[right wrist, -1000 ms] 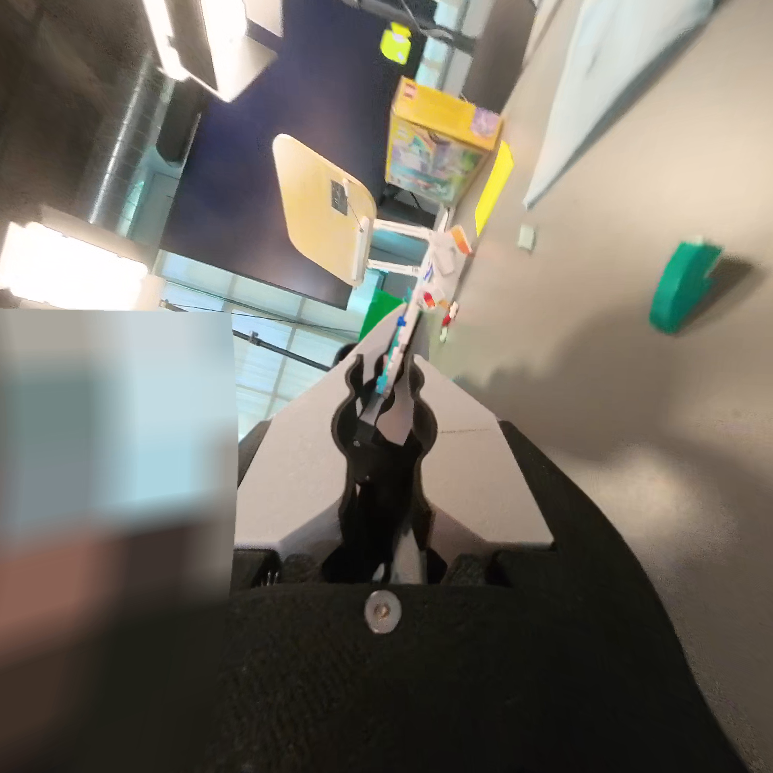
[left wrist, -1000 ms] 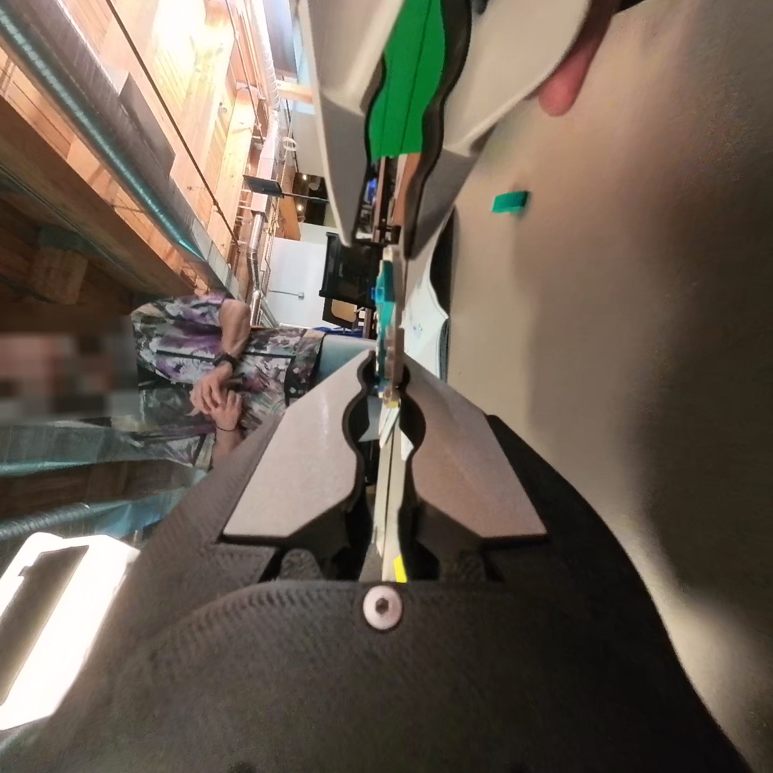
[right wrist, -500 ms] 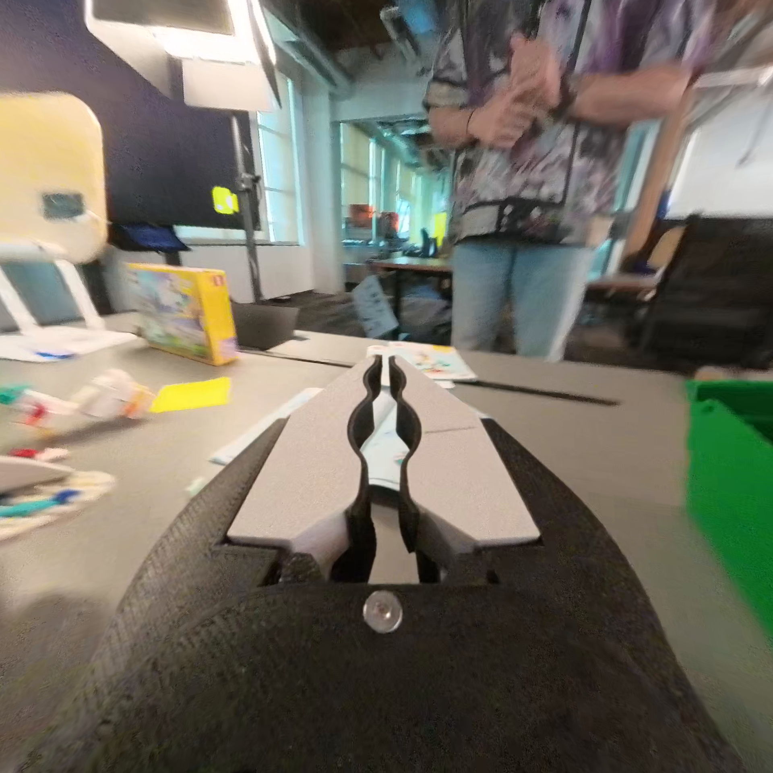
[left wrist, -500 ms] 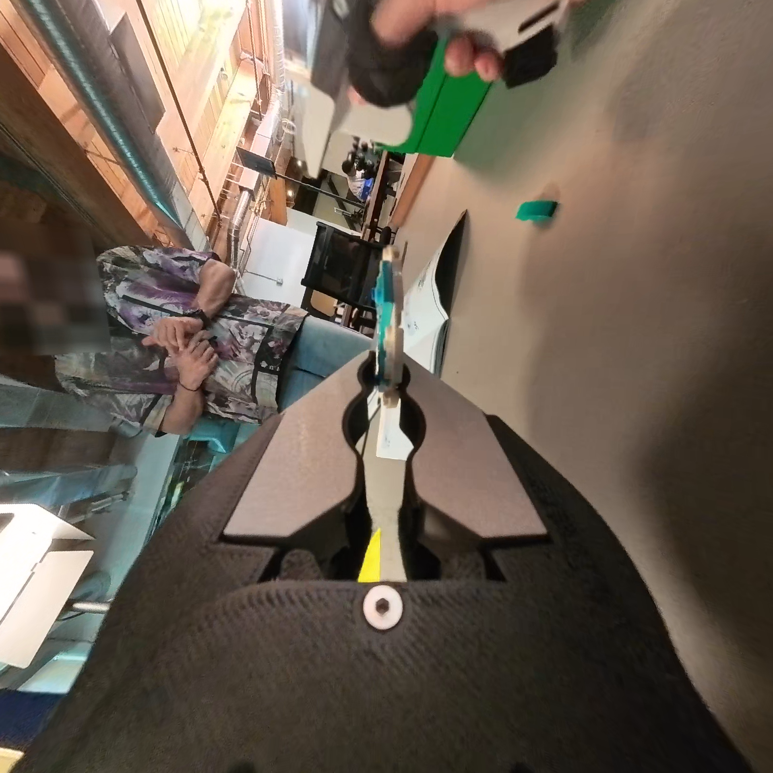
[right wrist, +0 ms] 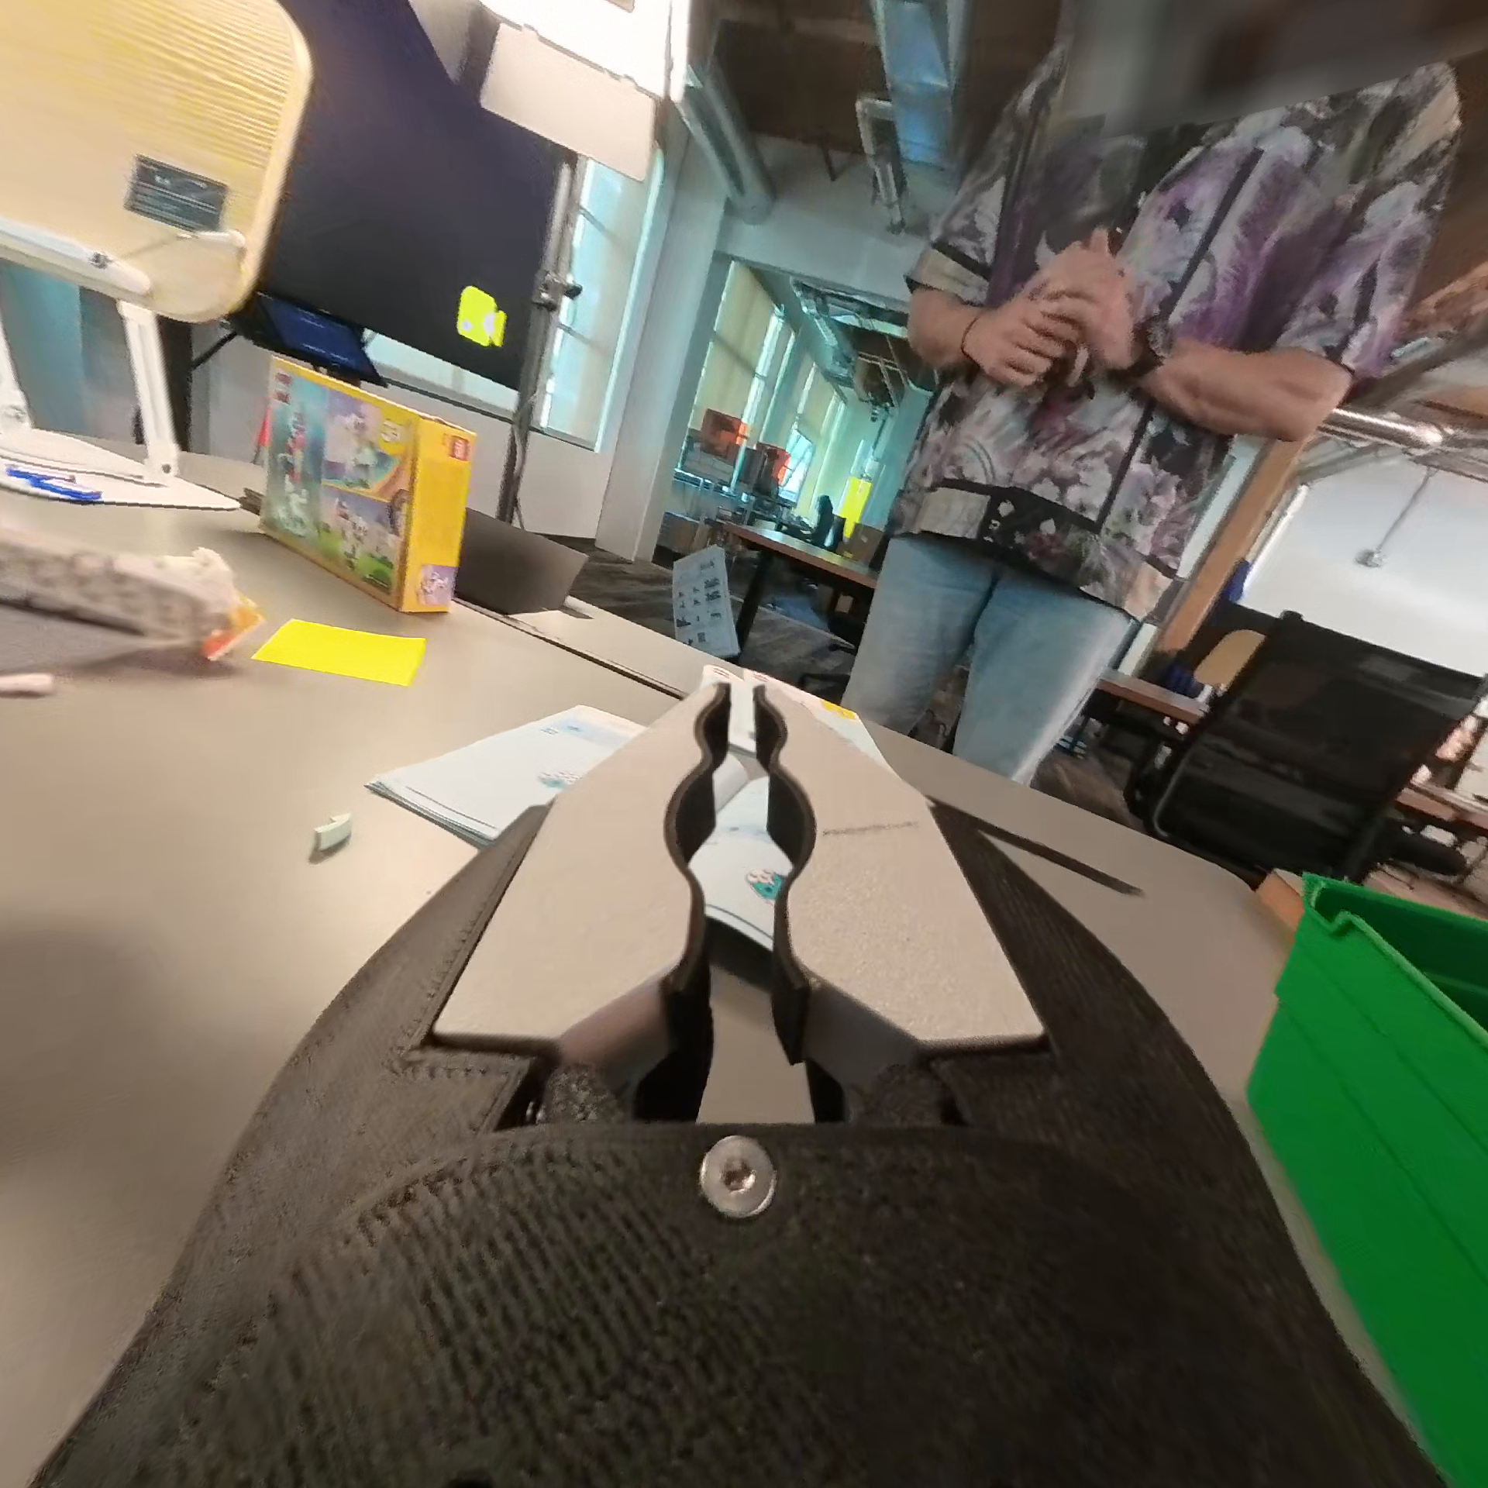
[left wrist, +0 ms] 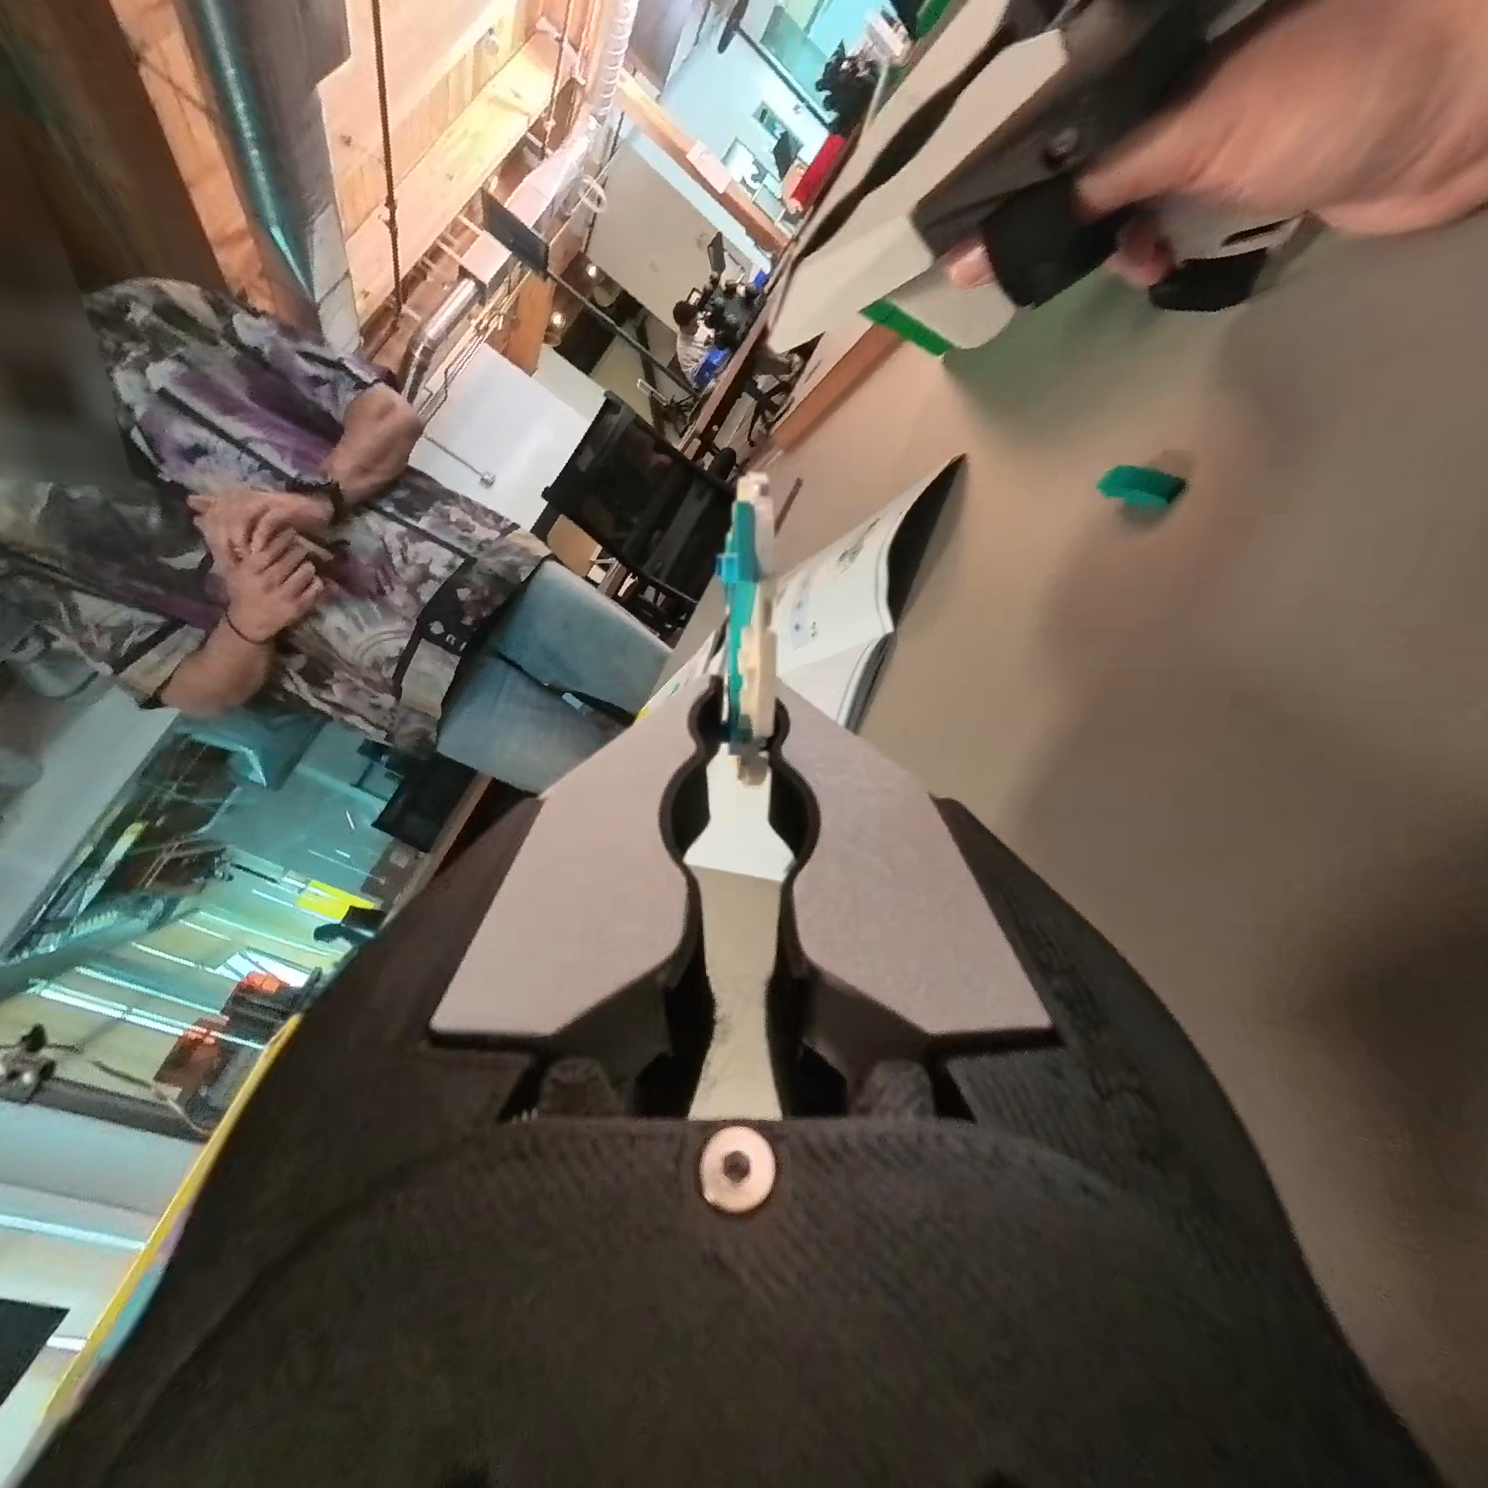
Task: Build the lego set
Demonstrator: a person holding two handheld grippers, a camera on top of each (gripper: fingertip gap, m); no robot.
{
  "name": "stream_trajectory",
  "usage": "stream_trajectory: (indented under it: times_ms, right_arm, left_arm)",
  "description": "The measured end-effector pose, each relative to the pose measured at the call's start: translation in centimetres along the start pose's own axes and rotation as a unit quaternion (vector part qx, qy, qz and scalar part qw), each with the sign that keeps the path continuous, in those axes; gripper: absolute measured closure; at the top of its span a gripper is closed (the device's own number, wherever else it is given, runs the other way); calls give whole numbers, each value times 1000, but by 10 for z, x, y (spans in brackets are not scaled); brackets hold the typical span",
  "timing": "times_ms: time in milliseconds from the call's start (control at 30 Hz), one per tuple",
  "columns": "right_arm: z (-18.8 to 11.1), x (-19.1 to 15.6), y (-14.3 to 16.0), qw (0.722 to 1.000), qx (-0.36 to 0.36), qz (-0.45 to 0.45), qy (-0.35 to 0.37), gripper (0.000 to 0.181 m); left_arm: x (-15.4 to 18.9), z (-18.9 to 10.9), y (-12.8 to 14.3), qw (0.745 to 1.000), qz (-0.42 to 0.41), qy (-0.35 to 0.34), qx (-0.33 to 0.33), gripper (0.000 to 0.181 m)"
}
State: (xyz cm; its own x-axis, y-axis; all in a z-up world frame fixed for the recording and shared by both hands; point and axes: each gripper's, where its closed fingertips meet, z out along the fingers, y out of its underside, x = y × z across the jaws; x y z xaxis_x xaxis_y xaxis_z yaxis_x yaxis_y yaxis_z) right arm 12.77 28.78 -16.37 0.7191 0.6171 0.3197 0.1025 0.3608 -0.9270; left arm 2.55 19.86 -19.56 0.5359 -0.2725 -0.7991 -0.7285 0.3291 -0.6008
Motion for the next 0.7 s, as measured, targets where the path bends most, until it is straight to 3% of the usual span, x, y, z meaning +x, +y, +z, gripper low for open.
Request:
stream_trajectory:
  times_ms: [133, 267, 367, 500, 700]
  right_arm:
    - [-6, -31, -9, 994, 24, -56, -89, 156]
    - [-19, -75, -3, 962, 34, -200, -185, 142]
    - [-21, -82, 12, 941, 16, -272, -200, 141]
    - [-24, -88, 11, 944, 13, -235, -232, 136]
    - [-41, -137, 13, 890, 49, -342, -299, 137]
  left_arm:
    - [-8, -3, 9, 1000, -5, -5, -12, 175]
    - [-3, -6, 18, 998, 48, 14, -31, 175]
    - [2, -5, 24, 995, 84, 22, -48, 175]
    - [18, -1, 31, 987, 138, 48, -71, 175]
    - [41, 3, 27, 979, 171, 87, -64, 175]
